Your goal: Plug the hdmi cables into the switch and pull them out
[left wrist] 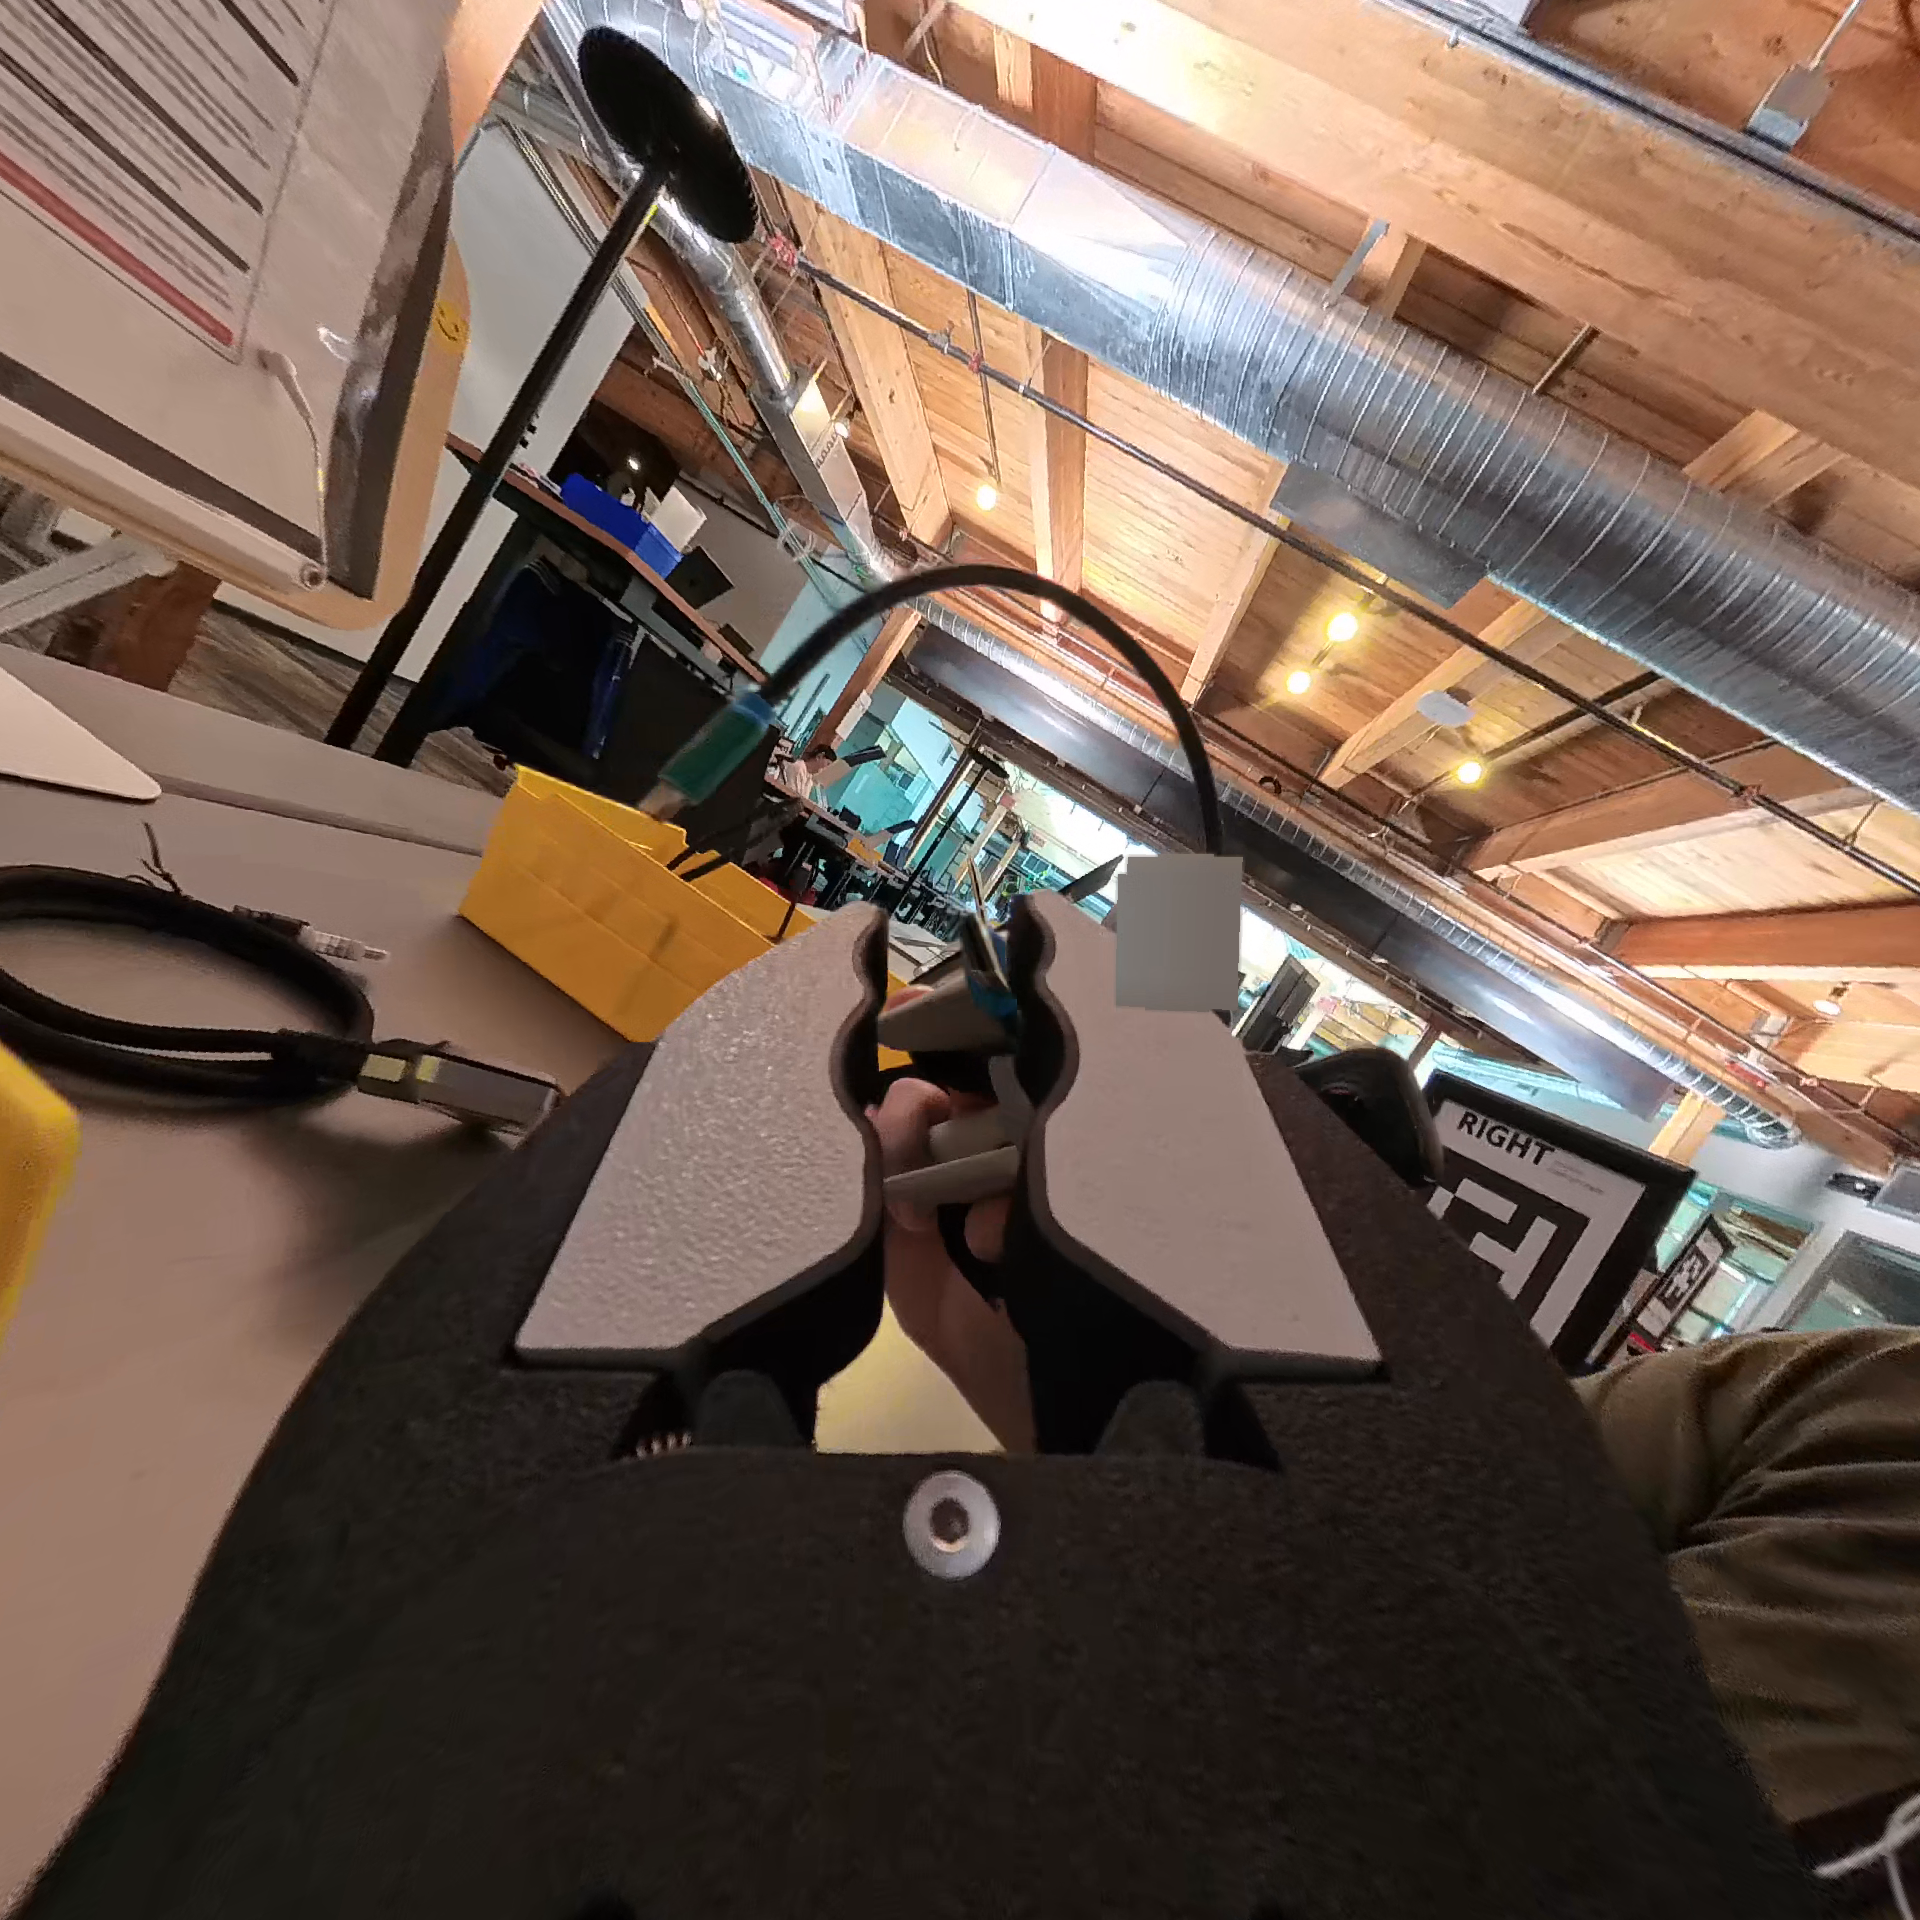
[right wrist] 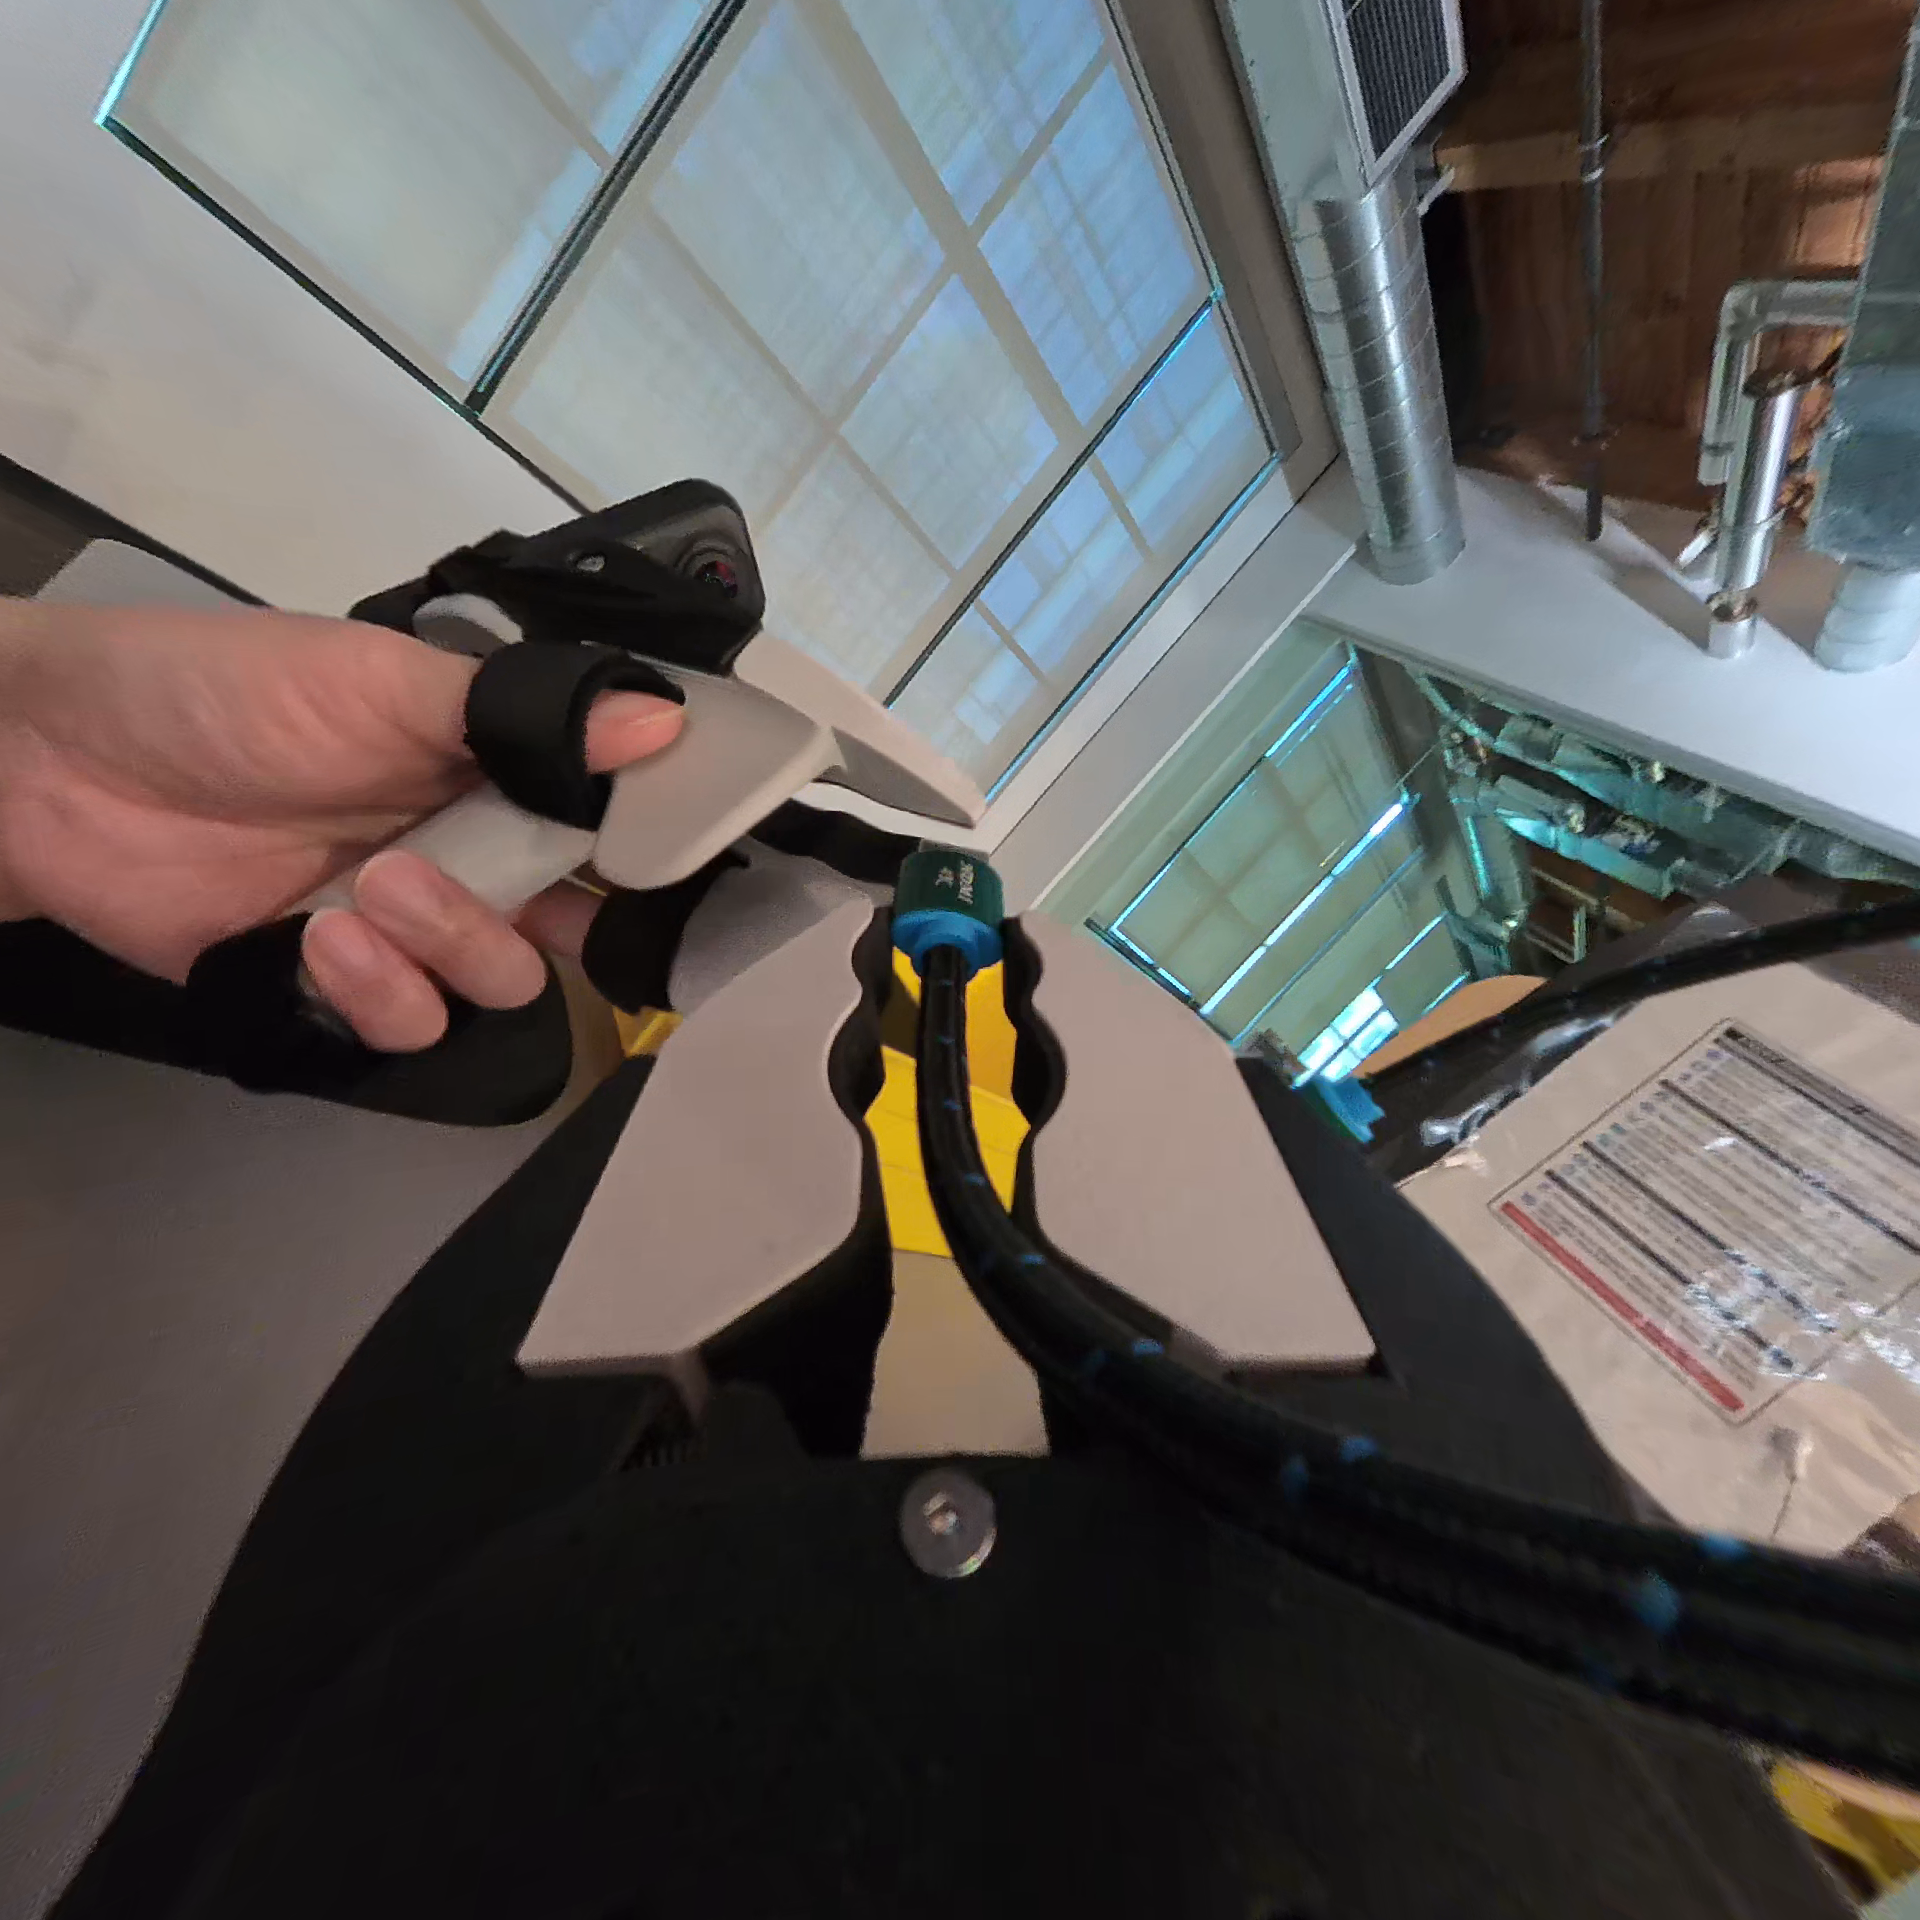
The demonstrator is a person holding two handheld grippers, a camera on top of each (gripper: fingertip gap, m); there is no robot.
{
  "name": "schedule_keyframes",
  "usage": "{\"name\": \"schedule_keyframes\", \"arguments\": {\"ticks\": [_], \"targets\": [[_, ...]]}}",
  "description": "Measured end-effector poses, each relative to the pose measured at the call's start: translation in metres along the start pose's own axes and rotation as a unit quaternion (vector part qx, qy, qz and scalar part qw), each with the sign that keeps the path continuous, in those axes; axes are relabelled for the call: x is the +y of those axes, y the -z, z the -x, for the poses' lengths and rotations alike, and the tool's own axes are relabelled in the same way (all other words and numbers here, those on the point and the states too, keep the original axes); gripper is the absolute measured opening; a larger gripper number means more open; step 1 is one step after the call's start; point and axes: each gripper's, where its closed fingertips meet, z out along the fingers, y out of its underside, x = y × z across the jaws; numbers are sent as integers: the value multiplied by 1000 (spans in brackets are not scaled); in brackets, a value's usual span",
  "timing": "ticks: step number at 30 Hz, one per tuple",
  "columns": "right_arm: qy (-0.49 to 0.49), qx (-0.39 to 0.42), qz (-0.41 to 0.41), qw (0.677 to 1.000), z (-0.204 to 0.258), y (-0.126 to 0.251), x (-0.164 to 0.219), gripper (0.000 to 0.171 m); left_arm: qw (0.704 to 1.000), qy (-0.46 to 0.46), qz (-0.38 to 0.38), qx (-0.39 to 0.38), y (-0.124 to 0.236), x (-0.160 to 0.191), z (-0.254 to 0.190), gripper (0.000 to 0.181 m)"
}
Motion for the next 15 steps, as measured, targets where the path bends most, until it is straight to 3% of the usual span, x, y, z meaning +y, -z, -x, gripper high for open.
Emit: {"name": "schedule_keyframes", "arguments": {"ticks": [7,8,15], "targets": [[24,-8,-1,1000,5,0,1,21,996,34,78,34,-3,20,-9,20],[23,-8,-1,1000,5,0,1,20,995,35,80,44,-4,21,-11,13],[-29,-31,-15,999,8,0,-1,22,994,29,88,56,-3,23,-13,13]]}}
